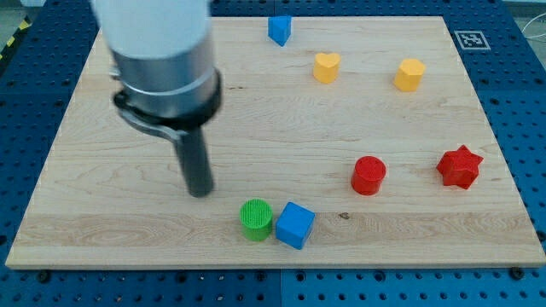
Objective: Point your arm towards the green star
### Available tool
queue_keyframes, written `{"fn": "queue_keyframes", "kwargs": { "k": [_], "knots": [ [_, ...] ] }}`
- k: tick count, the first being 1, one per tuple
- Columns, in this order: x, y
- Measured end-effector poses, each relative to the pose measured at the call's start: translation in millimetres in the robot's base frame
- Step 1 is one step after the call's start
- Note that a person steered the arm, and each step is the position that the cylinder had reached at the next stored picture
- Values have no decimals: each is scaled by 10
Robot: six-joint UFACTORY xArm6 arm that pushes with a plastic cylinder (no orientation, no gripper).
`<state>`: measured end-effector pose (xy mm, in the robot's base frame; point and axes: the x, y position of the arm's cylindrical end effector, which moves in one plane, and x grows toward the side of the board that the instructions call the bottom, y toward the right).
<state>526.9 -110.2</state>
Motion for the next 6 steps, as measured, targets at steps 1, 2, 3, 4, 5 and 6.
{"fn": "queue_keyframes", "kwargs": {
  "k": [1,2,3,4,5,6],
  "knots": [
    [-374,-549],
    [-812,-1081],
    [-1339,-1232],
    [-1601,-1215],
    [-1692,-1090],
    [-1742,-934]
  ]
}}
